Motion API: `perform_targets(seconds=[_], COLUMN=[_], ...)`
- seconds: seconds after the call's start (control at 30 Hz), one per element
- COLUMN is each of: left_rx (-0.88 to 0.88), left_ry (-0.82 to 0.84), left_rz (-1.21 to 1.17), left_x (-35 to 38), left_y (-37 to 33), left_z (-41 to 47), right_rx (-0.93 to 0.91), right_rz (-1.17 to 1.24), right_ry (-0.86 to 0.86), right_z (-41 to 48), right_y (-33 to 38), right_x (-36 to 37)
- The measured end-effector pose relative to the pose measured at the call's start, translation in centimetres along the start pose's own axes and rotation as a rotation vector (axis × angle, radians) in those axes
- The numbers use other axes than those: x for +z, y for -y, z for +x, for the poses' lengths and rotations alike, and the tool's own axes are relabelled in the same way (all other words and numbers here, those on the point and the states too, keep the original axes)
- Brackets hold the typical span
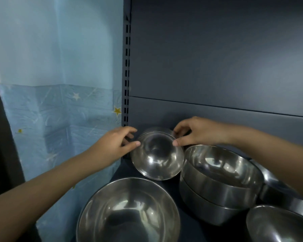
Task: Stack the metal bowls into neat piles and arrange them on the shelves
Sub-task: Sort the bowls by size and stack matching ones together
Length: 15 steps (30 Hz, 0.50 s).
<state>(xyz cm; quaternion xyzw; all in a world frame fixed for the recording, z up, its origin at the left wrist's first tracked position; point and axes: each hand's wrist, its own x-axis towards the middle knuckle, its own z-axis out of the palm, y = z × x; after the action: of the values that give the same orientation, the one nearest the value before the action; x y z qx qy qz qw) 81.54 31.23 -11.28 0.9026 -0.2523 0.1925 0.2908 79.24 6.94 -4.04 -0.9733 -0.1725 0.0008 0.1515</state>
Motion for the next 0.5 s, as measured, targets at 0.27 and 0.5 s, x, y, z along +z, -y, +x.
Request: perform_targets(seconds=[0.27,0.5], left_rx=[-0.017,-0.017], left_ry=[0.013,-0.162], left_rz=[-0.140,-0.298], left_x=[2.2,0.0], left_y=[1.7,1.4], left_z=[-0.4,-0.3], right_rx=[-0.048,-0.096], right_rz=[0.154,0.388], right_ry=[0.017,-0.076], right_z=[0.6,0.2], right_y=[-0.1,1.0], right_x=[0.2,0.0])
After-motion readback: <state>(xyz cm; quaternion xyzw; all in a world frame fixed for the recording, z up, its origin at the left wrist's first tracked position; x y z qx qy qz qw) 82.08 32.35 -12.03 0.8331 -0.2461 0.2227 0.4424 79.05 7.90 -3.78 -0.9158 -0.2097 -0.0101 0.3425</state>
